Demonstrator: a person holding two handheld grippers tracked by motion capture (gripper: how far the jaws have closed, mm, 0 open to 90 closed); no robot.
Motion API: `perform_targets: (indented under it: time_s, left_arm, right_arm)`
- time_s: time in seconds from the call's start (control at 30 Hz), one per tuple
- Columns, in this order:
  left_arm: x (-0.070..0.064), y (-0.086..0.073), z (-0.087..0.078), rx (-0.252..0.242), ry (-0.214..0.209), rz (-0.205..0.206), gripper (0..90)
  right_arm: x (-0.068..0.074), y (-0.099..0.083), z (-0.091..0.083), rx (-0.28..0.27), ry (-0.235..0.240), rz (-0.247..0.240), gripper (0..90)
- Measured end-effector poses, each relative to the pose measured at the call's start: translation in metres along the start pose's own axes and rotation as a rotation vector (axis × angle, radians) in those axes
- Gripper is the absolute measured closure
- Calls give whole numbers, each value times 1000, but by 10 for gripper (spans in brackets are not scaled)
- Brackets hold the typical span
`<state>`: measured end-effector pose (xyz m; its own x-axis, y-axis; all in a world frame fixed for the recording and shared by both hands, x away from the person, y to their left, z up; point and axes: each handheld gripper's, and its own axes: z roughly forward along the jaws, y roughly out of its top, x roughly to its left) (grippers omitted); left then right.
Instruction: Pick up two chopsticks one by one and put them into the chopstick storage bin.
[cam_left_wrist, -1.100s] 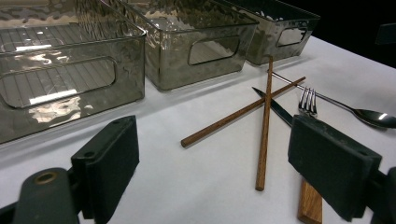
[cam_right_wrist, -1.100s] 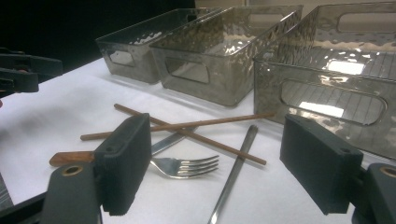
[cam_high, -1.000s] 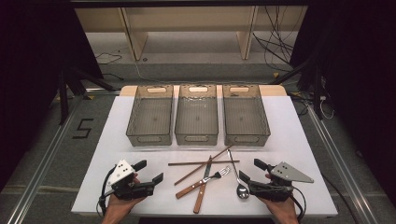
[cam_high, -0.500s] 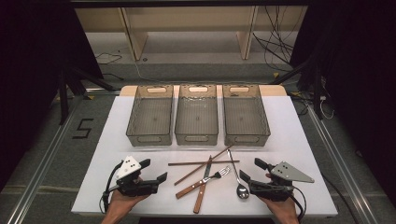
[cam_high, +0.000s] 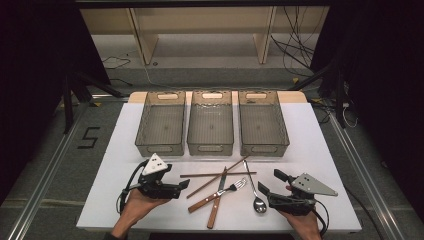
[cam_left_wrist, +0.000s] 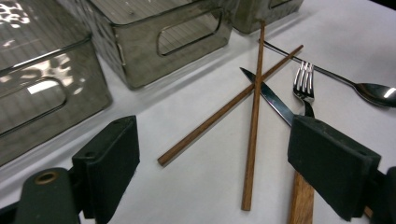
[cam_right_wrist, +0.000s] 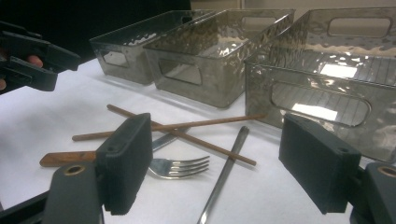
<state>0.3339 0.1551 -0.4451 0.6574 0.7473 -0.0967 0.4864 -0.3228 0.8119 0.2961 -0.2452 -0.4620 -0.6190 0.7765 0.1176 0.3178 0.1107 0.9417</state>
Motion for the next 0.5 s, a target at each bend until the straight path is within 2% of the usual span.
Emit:
perform_targets:
  time_s: [0.17, 0.2, 0.23, 0.27, 0.3, 0.4, 0.5]
  left_arm:
    - [-6, 12, 9, 49, -24, 38, 186]
    - [-9, 15, 14, 83, -35, 57, 196]
    - [-9, 15, 14, 83, -35, 57, 204]
    - [-13, 17, 19, 114, -45, 82, 218]
    - [-13, 17, 19, 114, -45, 82, 232]
    - [-17, 19, 28, 172, -60, 106, 259]
    - [-18, 20, 39, 216, -58, 120, 310]
  right_arm:
    - [-1, -1, -2, -1, -7, -2, 265]
    - [-1, 0, -2, -3, -7, 4, 265]
    - [-1, 1, -2, -3, -8, 4, 266]
    - [0, 1, -1, -5, -9, 1, 265]
    - [0, 1, -1, -5, -9, 1, 265]
    - [2, 0, -1, 5, -8, -11, 265]
    - [3, 0, -1, 8, -9, -15, 266]
